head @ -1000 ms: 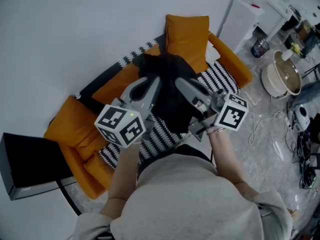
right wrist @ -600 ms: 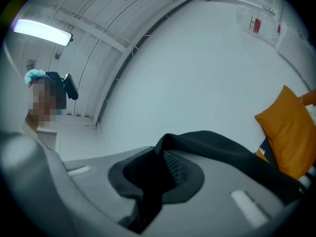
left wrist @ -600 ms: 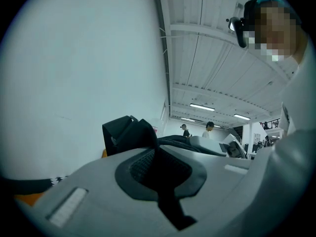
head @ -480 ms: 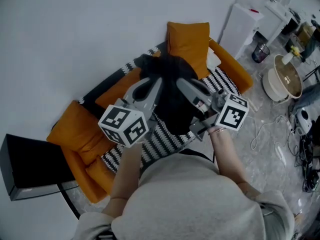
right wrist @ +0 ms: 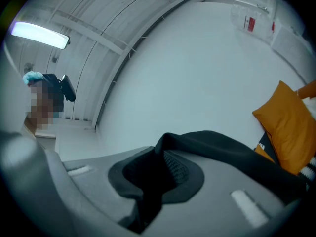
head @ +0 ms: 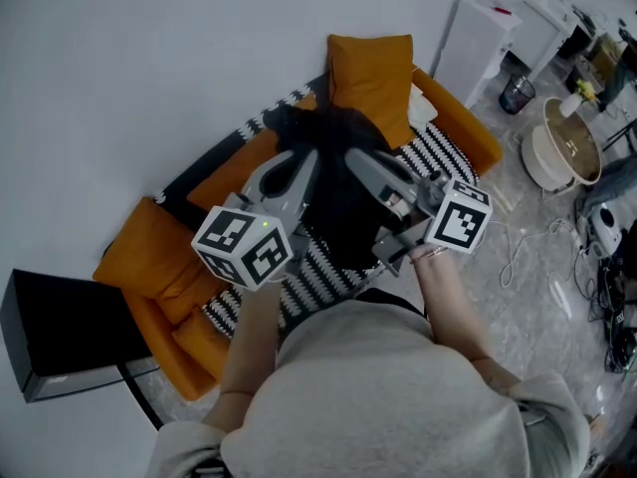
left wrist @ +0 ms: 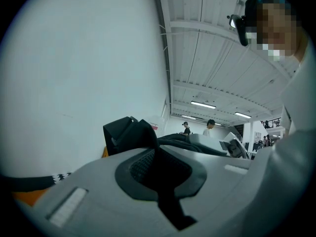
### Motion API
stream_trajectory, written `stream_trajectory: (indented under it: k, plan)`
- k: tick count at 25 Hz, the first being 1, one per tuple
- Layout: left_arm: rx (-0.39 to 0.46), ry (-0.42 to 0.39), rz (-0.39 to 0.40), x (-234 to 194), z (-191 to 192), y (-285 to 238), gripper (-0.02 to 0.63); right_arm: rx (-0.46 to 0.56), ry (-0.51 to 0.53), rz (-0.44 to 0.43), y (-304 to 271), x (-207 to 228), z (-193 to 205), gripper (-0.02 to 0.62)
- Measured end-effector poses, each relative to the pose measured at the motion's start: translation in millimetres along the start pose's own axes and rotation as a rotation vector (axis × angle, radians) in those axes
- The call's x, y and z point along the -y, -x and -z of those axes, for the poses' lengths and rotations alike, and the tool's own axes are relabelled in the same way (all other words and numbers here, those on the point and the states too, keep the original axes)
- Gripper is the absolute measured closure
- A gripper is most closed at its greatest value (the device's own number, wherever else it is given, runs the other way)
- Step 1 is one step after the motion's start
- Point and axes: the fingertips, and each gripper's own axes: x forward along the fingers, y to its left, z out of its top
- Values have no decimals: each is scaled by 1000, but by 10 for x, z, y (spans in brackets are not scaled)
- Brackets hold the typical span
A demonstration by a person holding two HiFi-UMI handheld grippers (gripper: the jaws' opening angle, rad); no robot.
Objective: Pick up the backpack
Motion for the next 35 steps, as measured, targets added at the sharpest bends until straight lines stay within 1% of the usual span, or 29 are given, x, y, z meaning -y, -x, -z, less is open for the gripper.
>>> stream_trajectory:
  k: [6, 12, 21, 30, 35]
  plan:
    - [8, 1, -4, 6, -14, 9, 591, 7, -9, -4, 0, -11, -3, 552]
    - [-4, 6, -11, 29, 19, -18, 591, 8, -21, 11, 11, -8, 3, 552]
    - [-19, 23, 0, 47, 47, -44, 591, 14, -45, 11, 5, -25, 13, 552]
    - [-13, 26, 1, 71, 14, -56, 591, 14, -42, 22, -4, -42, -14, 552]
    - [-21, 33, 1, 86, 81, 64, 591, 6, -49, 12, 1, -111, 111, 552]
